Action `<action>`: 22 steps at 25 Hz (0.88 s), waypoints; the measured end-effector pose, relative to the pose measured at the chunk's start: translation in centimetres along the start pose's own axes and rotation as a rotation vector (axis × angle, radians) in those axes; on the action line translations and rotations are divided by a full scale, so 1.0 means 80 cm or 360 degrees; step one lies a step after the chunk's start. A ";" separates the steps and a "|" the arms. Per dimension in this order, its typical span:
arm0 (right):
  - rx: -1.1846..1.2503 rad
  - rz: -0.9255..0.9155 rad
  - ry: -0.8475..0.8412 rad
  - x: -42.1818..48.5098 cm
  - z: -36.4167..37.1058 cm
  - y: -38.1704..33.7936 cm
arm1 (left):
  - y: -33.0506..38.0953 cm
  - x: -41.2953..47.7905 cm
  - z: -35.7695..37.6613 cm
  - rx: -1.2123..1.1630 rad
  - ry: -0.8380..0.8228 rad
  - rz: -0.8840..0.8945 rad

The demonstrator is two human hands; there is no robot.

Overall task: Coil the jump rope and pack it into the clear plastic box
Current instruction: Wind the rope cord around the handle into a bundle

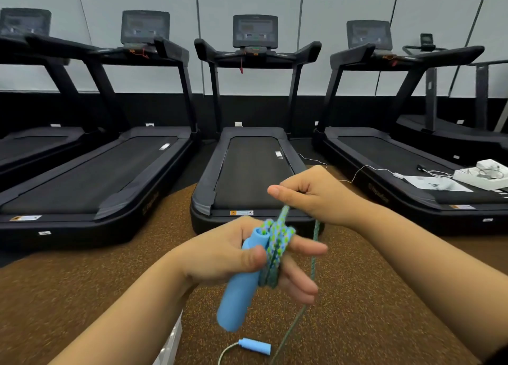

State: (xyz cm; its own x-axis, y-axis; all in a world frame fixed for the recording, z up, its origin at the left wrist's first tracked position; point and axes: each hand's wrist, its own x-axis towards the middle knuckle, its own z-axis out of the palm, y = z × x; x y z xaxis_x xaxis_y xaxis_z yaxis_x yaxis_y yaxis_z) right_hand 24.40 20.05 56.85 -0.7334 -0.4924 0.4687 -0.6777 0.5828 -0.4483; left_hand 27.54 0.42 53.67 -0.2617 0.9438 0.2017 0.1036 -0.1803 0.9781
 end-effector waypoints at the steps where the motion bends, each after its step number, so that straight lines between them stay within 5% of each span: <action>1: 0.0096 0.0055 0.0007 0.000 0.007 -0.001 | 0.003 0.002 0.002 -0.0064 0.0052 0.0050; 9: 0.0365 0.0467 -0.0013 -0.022 0.095 0.044 | 0.012 0.025 0.001 -0.0089 0.0594 0.0248; 14: 0.0663 0.0453 0.0047 -0.035 0.125 0.036 | 0.018 0.026 -0.006 -0.0021 0.0689 0.0341; 22: 0.0547 0.0504 -0.0198 -0.063 0.149 0.036 | 0.030 0.018 -0.032 0.0025 0.0798 0.0385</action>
State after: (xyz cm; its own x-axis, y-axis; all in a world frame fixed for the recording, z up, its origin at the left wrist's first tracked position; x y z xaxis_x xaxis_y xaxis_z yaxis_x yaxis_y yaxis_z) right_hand 25.51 16.44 44.13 -0.8929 -0.4113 0.1834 -0.3830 0.4793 -0.7897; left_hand 24.95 0.68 56.42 -0.6531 0.6278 0.4235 0.2306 -0.3678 0.9008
